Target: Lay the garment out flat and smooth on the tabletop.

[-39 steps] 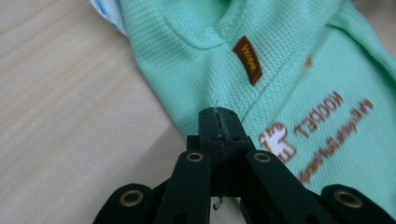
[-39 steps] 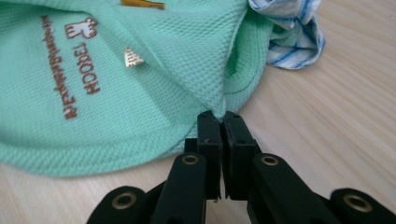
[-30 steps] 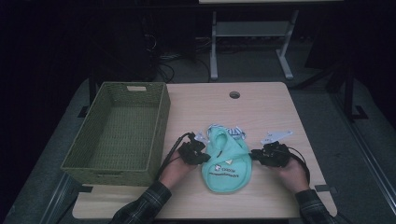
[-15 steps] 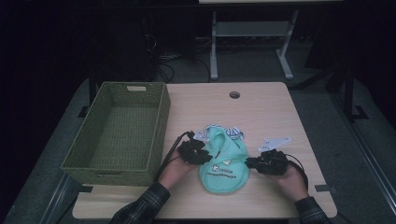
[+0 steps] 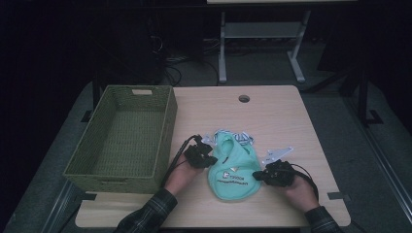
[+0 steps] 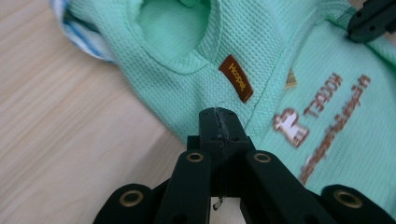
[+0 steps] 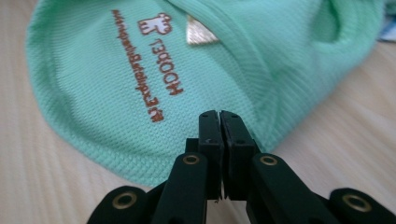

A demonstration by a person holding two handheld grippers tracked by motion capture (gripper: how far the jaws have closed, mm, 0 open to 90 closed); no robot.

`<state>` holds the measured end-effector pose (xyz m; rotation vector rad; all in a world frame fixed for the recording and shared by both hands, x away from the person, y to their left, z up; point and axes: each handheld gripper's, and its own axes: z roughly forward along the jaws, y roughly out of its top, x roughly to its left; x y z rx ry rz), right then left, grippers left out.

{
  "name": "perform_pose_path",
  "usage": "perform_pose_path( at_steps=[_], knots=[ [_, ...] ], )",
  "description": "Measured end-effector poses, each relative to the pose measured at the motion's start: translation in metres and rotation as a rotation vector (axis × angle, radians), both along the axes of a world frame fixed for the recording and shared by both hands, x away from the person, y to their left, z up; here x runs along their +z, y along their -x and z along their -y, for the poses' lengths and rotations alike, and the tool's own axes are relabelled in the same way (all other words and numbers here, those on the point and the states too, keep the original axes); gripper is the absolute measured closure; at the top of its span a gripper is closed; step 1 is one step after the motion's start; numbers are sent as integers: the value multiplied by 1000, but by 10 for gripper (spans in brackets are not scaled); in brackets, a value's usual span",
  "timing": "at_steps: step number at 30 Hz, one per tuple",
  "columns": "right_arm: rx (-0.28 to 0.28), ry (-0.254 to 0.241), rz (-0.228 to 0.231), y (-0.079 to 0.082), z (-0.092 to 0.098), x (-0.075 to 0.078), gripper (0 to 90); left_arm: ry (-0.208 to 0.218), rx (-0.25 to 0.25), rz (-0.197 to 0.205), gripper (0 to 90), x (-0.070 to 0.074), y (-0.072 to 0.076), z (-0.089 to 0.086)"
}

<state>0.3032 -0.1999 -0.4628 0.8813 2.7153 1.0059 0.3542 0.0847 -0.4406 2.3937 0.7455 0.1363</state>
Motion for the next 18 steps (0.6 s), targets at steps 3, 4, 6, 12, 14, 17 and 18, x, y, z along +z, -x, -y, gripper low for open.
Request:
perform_pose_path(
  at_steps=[3,4,6,12,14,17,18],
  knots=[
    [-19,28,17,-2,6,1,870,-20,13,-18,900,-2,0,-7],
    [-22,28,10,-2,7,2,860,-40,14,-20,900,-3,1,-8],
    [-24,29,16,-2,9,2,832,-56,14,-20,900,-5,1,-8],
    [-31,-16,27,-3,14,8,815,-7,19,-15,899,-2,1,-8],
    [-41,-32,36,-5,15,11,817,17,15,-5,898,0,2,-5],
    [-61,-33,53,-14,17,14,844,35,5,2,897,0,2,1],
    [-75,-36,60,-24,18,15,860,28,1,2,895,-1,2,4]
  ],
)
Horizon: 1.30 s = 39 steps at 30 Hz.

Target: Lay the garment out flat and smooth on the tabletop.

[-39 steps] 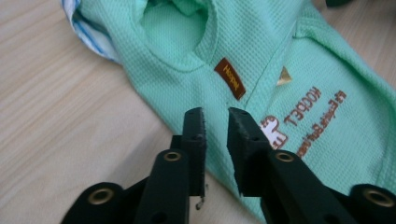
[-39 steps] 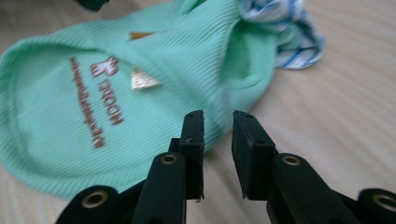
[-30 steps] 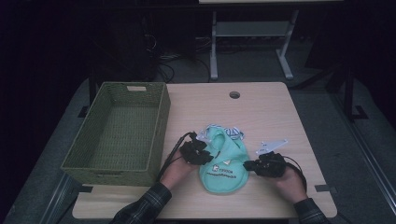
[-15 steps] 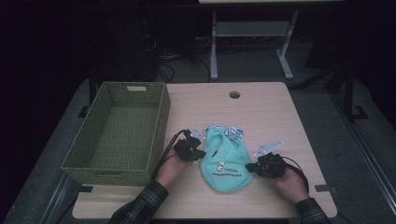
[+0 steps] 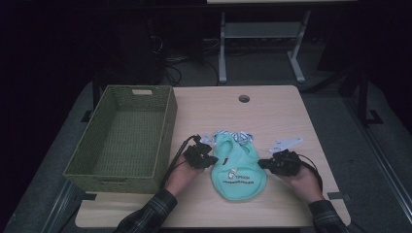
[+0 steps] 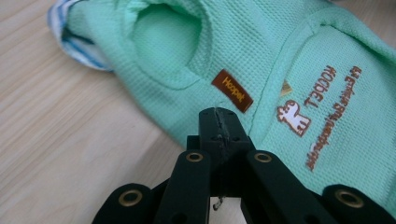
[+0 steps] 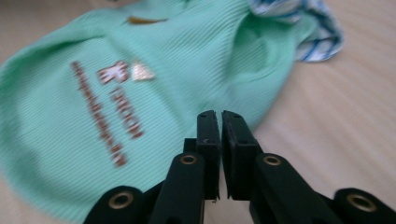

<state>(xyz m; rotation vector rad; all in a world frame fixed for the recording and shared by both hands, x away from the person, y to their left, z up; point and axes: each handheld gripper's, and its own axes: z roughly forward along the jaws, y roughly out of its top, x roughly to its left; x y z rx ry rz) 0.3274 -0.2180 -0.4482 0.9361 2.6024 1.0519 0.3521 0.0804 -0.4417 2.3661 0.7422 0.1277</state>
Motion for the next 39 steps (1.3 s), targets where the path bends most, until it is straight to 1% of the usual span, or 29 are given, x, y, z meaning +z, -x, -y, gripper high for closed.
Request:
perform_pose_path(
  at_steps=[1,2,4,5,7,8,10,11,12,13,14,15,16,17,20,21,22,24,25,26,27,29,30,31,32,33,35,37,39],
  knots=[
    [0,0,0,0,0,0,860,-2,-6,0,895,-1,0,2],
    [-4,-4,3,-4,0,0,863,-11,-11,-8,893,-2,-1,4],
    [-25,-19,8,-19,0,2,879,-23,-14,-7,894,-5,-2,6],
    [-25,-19,8,-19,0,2,879,-32,-18,-14,894,-7,-3,7],
    [-38,-29,11,-30,0,3,881,-51,-20,-19,896,-10,-3,7],
    [-50,-45,10,-42,0,4,882,-60,-24,-21,896,-12,-4,6],
    [-54,-47,6,-54,-2,4,888,-56,-26,-21,897,-13,-5,5],
    [-60,-50,9,-60,-4,2,881,-56,-26,-29,897,-12,-5,5],
    [-60,-50,9,-60,-4,2,881,-51,-23,-30,897,-13,-5,5],
    [-62,-55,5,-65,-5,2,872,-46,-21,-34,897,-13,-5,5],
    [-76,-81,-5,-76,-8,0,836,-44,-23,-33,897,-13,-5,4],
    [-76,-81,-5,-76,-8,0,836,-42,-22,-33,897,-13,-5,4],
    [-82,-91,-12,-79,-9,0,820,-41,-23,-32,897,-14,-5,4],
    [-93,-103,-27,-84,-10,-1,808,-42,-22,-32,897,-13,-5,4],
    [-90,-107,-52,-92,-15,-4,782,-49,-24,-26,897,-13,-5,5],
    [-87,-96,-50,-96,-17,-6,772,-49,-24,-25,898,-13,-4,5],
    [-97,-100,-61,-97,-19,-7,768,-49,-27,-21,898,-13,-4,5],
    [-99,-104,-77,-101,-22,-11,751,-50,-27,-20,898,-13,-4,5],
    [-102,-97,-86,-103,-25,-14,754,-49,-28,-21,898,-13,-4,5],
    [-88,-90,-88,-106,-27,-18,810,-49,-28,-21,898,-13,-4,5],
    [-88,-90,-88,-106,-27,-18,810,-50,-27,-24,898,-13,-4,5],
    [-88,-77,-95,-105,-31,-21,875,-48,-26,-25,898,-13,-4,5],
    [-81,-68,-83,-105,-32,-21,884,-49,-26,-25,898,-13,-4,5],
    [-84,-65,-81,-105,-32,-20,887,-48,-26,-25,898,-13,-4,5],
    [-87,-50,-73,-104,-32,-19,890,-48,-26,-24,898,-13,-4,5],
    [-93,-36,-51,-104,-30,-17,892,-49,-28,-22,899,-13,-4,5],
    [-104,-17,-29,-104,-24,-12,895,-55,-32,-21,899,-13,-4,5],
    [-127,4,-24,-105,-16,-9,896,-54,-27,-26,899,-13,-5,4],
    [-140,15,-18,-106,-8,-9,896,-53,-26,-24,899,-13,-5,3]
  ],
)
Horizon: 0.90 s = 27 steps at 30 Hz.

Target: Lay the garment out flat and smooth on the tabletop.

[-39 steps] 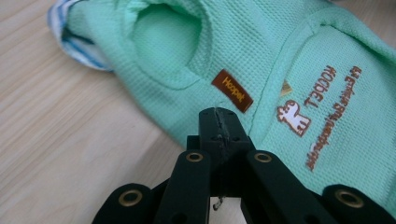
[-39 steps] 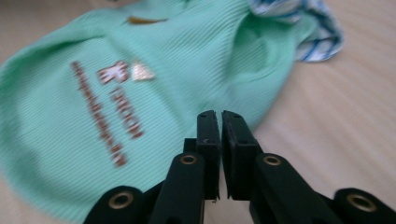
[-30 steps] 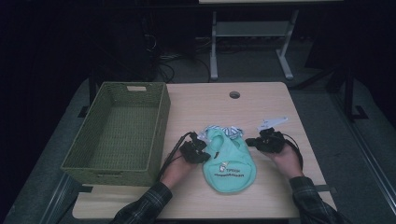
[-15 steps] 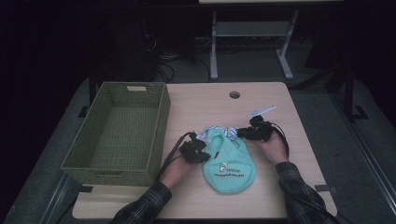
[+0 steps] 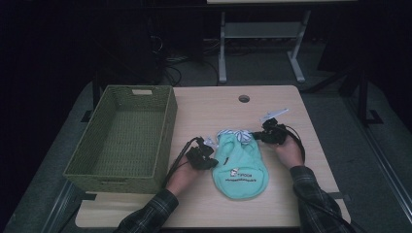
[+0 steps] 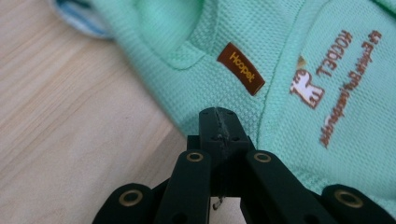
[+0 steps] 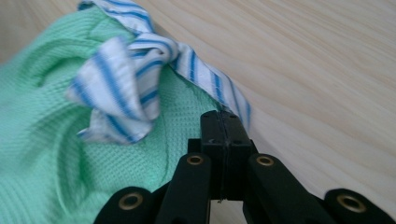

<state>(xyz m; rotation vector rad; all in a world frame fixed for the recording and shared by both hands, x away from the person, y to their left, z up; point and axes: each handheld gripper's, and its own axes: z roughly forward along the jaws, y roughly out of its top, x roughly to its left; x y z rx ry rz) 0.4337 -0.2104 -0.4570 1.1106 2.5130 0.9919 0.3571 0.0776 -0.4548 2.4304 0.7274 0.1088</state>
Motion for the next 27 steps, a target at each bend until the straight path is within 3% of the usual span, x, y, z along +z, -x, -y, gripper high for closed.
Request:
perform_pose_path(
  at_steps=[3,6,9,12,19,21,27],
  knots=[
    [-7,13,-16,-1,6,-6,891,0,3,-3,899,0,0,0],
    [-18,-30,-13,2,8,-9,828,9,11,-2,898,0,0,0],
    [-32,-72,6,9,11,-1,800,17,19,-3,894,-1,1,-1],
    [-25,-80,21,18,12,6,803,26,25,-6,866,-1,2,-1],
    [19,-99,29,38,12,13,849,16,26,-4,815,2,3,-2],
    [43,-112,16,50,9,13,888,11,27,-4,829,2,4,-2],
    [87,-101,-5,78,1,11,896,5,21,-2,840,1,4,-3]
  ],
)
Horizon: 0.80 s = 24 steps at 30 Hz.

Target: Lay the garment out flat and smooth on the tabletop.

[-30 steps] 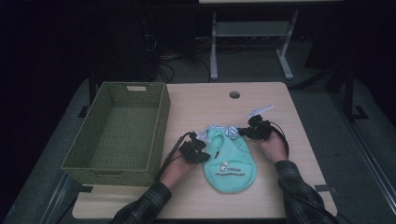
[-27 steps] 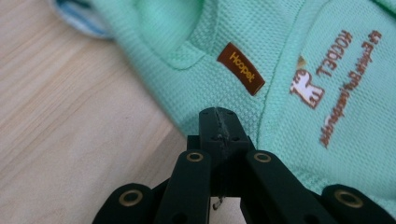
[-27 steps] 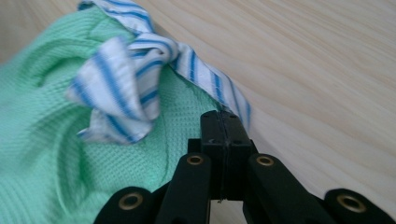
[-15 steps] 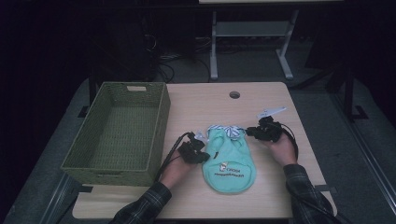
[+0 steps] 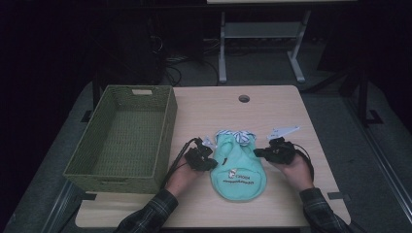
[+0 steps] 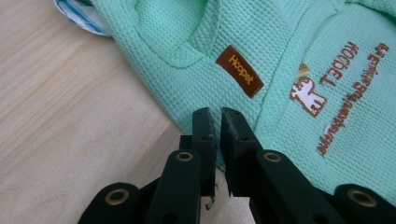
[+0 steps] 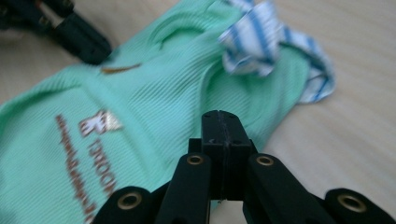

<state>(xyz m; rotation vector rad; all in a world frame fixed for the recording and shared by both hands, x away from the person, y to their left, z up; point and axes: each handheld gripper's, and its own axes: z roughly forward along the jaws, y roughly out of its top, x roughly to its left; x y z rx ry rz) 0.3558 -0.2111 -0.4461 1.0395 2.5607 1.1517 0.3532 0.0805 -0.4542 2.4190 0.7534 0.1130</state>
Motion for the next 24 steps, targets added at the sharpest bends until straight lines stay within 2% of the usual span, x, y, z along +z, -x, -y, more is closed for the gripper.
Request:
perform_pose_path(
  at_steps=[3,5,10,15,21,23,24],
  knots=[
    [11,17,-10,7,-2,-4,896,-4,-2,1,847,0,0,0],
    [24,36,-40,14,-2,-11,897,-9,-5,2,856,0,2,0],
    [32,70,-59,20,0,-19,896,-9,-19,-1,856,1,11,-1],
    [22,77,-53,24,7,-19,896,6,-47,-21,855,0,22,1],
    [12,85,-46,21,10,-18,896,25,-95,-45,854,0,35,10],
    [9,88,-41,20,11,-18,896,20,-119,-48,850,0,37,14],
    [6,91,-40,20,11,-18,896,29,-115,-49,846,0,38,15]
  ],
)
